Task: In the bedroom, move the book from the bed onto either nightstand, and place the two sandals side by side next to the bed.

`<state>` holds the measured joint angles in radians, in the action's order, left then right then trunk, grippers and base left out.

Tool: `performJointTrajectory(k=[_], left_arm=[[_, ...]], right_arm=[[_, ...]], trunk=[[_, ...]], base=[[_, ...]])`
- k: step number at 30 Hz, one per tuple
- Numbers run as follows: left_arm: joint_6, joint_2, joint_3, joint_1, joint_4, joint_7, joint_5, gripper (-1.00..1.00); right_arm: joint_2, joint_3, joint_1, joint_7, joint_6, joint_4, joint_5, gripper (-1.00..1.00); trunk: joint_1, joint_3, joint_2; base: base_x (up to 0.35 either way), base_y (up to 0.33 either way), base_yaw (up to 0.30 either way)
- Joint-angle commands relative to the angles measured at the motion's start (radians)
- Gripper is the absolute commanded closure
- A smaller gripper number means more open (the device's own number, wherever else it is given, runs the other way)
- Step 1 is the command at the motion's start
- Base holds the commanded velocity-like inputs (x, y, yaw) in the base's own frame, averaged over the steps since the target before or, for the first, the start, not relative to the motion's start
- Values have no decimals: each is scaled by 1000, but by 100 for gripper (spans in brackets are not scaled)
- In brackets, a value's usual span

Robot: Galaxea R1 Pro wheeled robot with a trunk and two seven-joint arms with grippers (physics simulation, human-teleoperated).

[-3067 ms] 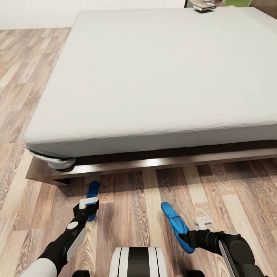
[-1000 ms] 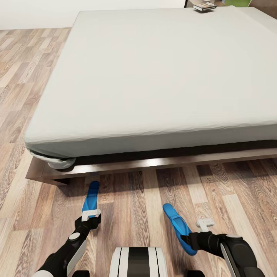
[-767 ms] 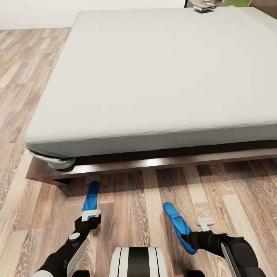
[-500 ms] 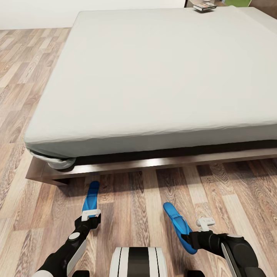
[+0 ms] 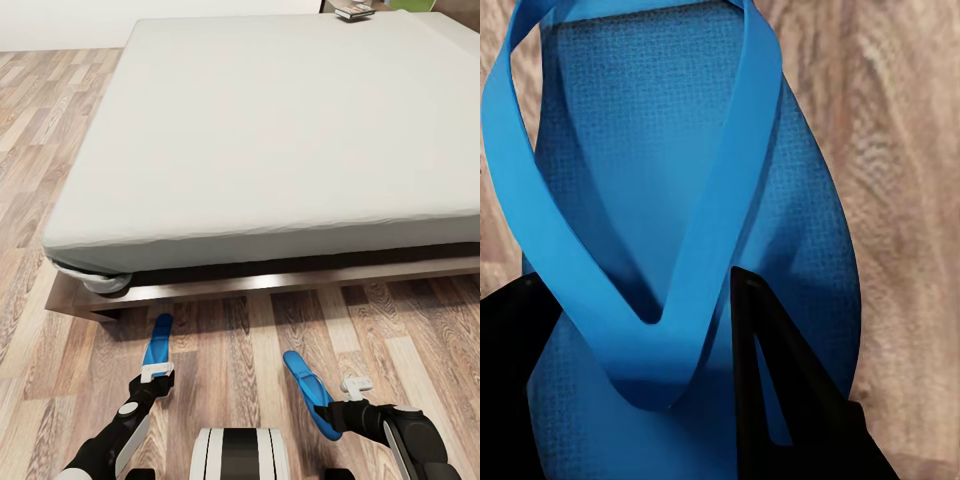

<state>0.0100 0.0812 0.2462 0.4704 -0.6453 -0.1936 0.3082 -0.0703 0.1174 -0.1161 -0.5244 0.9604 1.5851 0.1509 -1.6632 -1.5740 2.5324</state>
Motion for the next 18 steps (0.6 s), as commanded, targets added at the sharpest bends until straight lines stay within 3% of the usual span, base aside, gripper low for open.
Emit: performJointTrajectory(k=[1,18], left_arm=[[1,2,9,1,-1,-9,9,-100],[3,2,10,1,0,-11,7,-100]], right_arm=[[0,1,0,-10,3,1,10,100],[0,1,0,-8,3,1,10,100]], trunk=[[0,-1,0],[0,-1,0]], base=[[0,31,0],[0,6,0]])
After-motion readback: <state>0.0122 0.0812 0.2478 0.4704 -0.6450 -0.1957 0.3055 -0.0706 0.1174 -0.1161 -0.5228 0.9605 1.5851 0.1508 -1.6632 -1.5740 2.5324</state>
